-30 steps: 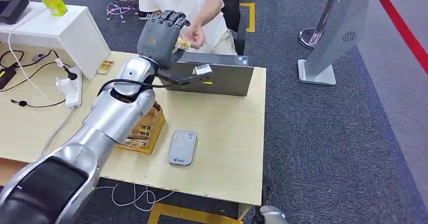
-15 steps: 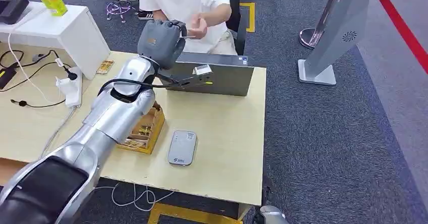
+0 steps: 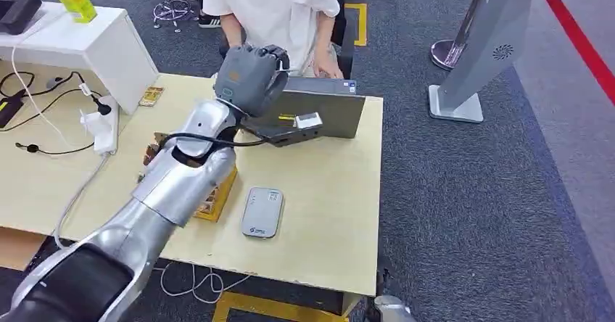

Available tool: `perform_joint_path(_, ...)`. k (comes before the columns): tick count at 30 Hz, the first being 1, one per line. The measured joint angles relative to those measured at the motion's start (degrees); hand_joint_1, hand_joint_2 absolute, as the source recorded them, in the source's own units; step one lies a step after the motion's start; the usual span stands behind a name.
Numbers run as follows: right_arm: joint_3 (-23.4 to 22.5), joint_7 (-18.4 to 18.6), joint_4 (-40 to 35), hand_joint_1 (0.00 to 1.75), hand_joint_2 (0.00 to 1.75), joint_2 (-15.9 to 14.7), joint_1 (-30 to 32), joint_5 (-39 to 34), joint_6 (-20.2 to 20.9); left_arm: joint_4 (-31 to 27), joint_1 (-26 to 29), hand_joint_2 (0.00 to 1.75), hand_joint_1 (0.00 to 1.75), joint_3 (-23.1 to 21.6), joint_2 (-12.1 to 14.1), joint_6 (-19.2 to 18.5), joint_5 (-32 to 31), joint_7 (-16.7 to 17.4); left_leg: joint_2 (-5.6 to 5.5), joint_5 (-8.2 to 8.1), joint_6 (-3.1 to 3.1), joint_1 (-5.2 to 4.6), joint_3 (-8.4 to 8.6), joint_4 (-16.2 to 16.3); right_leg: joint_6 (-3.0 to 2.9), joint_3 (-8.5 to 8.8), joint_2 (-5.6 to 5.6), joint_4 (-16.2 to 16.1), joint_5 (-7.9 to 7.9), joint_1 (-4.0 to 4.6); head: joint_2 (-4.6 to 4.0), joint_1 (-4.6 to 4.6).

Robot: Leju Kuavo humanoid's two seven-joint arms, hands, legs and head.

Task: Pass the card to the sensor for recognition and then transmit it.

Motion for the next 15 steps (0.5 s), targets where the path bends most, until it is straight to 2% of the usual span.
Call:
perform_joint_path(5,0.0,-0.1,0.0,0.0,0.0,-0.8,0.6,-0.7,0.0,-19.8,9.5,1.75,1.75,-5.5,4.1,1.3,3.3,-2.6,0.0,-0.05,0.01,0.0,-0.07,0.0,-0.03,-0.07,-0.01,0.0,-0.08,0.0,0.0,-0.02)
perform_joint_path(8,-0.1,-0.6,0.0,0.0,0.0,-1.4,1.0,-0.9,0.0,-28.5,13.2,1.75,1.75,-8.5,6.9,1.3,4.2,-3.0,0.0,-0.06,0.01,0.0,-0.08,0.0,-0.02,-0.08,-0.01,0.0,-0.14,0.0,0.0,0.0)
perform_joint_path(10,-0.1,-0.8,0.0,0.0,0.0,-1.6,1.1,-0.9,0.0,-31.3,14.7,1.75,1.75,-9.8,8.4,-0.6,4.4,-2.3,0.0,-0.06,0.01,0.0,-0.08,0.0,-0.03,-0.08,-0.03,0.0,-0.15,0.0,0.0,0.02)
perform_joint_path(13,-0.2,-1.1,0.0,0.0,0.0,-1.9,1.2,-1.2,0.0,-31.4,15.5,1.75,1.75,-10.9,9.7,-5.0,4.2,-0.1,-0.01,-0.05,0.01,0.0,-0.08,0.0,-0.03,-0.08,-0.05,0.0,-0.13,0.0,0.0,0.0)
perform_joint_path(15,-0.3,-1.2,0.0,0.0,0.0,-1.9,1.3,-1.2,0.0,-30.7,15.6,1.75,1.75,-11.0,10.1,-5.5,4.3,-0.1,-0.01,-0.02,0.04,0.0,-0.08,0.0,-0.01,-0.07,-0.05,0.0,-0.09,0.0,0.0,0.0)
